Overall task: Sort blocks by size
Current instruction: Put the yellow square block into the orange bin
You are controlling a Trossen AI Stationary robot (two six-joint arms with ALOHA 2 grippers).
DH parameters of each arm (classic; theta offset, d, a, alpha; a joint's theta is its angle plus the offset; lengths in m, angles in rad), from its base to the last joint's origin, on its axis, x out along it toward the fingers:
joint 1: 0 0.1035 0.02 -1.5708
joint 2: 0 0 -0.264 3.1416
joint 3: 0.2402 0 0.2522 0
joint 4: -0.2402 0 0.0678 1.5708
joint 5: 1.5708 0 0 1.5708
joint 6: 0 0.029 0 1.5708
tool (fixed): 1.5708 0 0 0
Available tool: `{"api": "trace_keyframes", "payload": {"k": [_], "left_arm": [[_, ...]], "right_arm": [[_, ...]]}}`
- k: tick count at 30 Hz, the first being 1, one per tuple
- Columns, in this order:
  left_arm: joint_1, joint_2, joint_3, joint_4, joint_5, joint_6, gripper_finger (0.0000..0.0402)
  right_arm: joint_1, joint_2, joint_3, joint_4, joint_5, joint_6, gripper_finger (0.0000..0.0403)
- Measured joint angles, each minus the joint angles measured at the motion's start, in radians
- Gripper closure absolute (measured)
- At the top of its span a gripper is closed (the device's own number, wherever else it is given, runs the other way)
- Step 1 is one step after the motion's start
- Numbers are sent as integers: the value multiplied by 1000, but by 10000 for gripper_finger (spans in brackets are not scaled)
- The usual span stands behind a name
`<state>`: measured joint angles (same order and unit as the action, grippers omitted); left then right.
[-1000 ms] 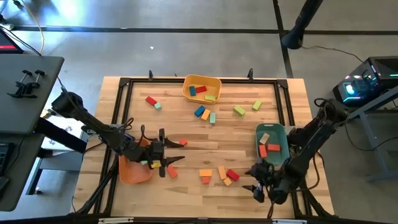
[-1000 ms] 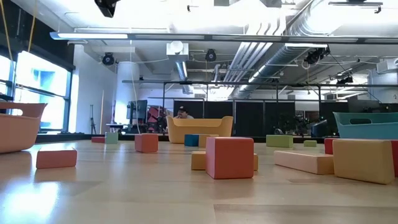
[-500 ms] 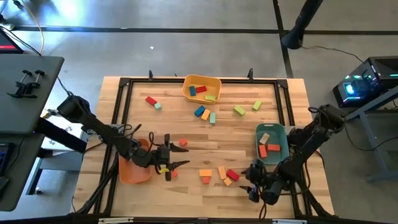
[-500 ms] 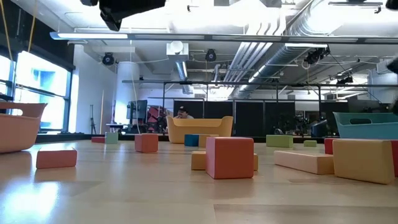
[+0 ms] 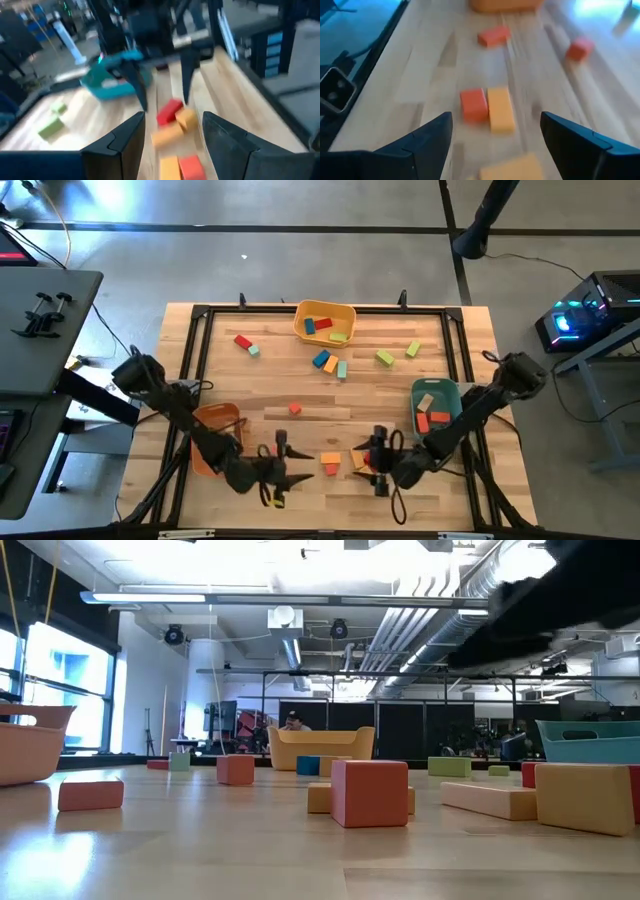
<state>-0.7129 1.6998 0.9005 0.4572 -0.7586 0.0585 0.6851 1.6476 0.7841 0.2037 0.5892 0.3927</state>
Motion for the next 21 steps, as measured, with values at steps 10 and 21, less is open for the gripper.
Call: {"api": "trace_keyframes", "payload": {"k": [10,21], "left_arm": [[-40,54,31,-218,-12,-280,216],[27,65,31,-252,-38,-320,216]], "right_arm": [[-145,216,0,426,-312,-166,105],[-146,186,0,320,-391,-137,105]]}}
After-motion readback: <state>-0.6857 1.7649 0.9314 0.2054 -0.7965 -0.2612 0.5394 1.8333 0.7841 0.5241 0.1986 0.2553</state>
